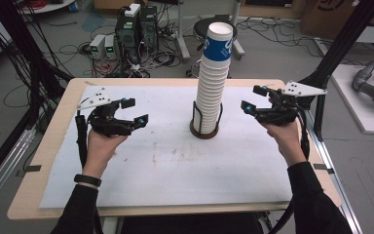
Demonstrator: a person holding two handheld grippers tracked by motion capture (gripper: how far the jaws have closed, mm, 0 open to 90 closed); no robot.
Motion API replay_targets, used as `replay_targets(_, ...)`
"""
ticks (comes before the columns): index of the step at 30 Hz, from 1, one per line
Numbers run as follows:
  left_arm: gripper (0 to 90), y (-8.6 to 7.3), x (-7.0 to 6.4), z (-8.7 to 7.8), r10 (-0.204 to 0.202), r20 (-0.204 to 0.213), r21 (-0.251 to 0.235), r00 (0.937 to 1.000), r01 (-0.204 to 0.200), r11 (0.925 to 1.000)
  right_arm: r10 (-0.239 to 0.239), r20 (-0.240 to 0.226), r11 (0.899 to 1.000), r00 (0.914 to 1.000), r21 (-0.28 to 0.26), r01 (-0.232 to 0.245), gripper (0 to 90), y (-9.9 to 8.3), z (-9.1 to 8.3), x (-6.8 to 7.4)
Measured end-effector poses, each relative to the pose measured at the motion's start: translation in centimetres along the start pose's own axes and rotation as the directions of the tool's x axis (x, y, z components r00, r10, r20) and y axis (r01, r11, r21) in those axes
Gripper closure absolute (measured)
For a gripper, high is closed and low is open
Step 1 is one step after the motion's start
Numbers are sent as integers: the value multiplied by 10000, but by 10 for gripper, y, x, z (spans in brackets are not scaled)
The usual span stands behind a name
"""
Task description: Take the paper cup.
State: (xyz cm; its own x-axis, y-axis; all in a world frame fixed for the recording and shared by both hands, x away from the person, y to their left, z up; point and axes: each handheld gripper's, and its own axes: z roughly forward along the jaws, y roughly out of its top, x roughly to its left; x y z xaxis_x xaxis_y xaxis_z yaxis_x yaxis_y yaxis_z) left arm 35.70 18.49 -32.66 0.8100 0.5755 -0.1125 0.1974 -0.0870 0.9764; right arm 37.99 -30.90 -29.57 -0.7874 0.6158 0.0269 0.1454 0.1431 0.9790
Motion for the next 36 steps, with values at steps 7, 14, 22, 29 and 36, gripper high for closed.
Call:
replay_targets(7, 135, 0, 0, 2, -21, 74, 28, 10000, 21, 10000, -243, -95, 9997, 9997, -84, 243, 158, 19, 15, -1)
replay_targets(14, 135, 0, -1, 2, -56, 138, 43, 9999, 55, 10000, -407, -198, 9991, 9990, -102, 405, 157, 34, 31, -2)
replay_targets(22, 135, 0, -1, 3, -74, 223, 71, 9997, 72, 9999, -727, -66, 9974, 9973, -9, 727, 157, 47, 51, 0)
replay_targets(29, 135, 0, -1, 3, -98, 275, 51, 9996, 97, 9999, -568, -229, 9981, 9981, 216, 573, 157, 56, 67, -1)
replay_targets(36, 135, 2, -1, 3, -64, 310, 47, 9995, 63, 10000, -512, -164, 9979, 9986, 388, 518, 157, 61, 82, 1)
